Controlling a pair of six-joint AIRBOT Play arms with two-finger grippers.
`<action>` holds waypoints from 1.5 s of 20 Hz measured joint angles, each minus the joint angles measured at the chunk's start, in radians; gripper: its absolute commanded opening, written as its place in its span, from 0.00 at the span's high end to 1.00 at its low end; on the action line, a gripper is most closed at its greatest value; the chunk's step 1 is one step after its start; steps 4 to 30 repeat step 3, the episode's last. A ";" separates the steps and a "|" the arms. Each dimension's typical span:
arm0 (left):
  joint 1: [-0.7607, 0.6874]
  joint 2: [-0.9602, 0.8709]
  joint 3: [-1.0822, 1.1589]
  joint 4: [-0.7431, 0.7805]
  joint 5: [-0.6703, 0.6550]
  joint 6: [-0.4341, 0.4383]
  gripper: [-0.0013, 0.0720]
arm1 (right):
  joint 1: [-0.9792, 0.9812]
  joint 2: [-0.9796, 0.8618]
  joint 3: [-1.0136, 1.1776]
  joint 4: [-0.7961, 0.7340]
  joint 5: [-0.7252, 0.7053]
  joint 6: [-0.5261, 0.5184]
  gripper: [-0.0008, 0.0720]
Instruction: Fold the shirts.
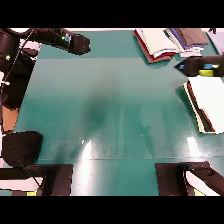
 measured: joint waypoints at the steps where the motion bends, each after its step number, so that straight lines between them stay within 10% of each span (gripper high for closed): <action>1: 0.000 0.000 0.000 0.000 0.010 0.000 0.94 | 0.047 -0.009 0.001 -0.016 -0.013 0.000 0.96; 30: 0.000 0.000 0.000 0.000 0.028 0.000 0.94 | 0.113 -0.023 0.001 -0.040 -0.030 0.000 0.96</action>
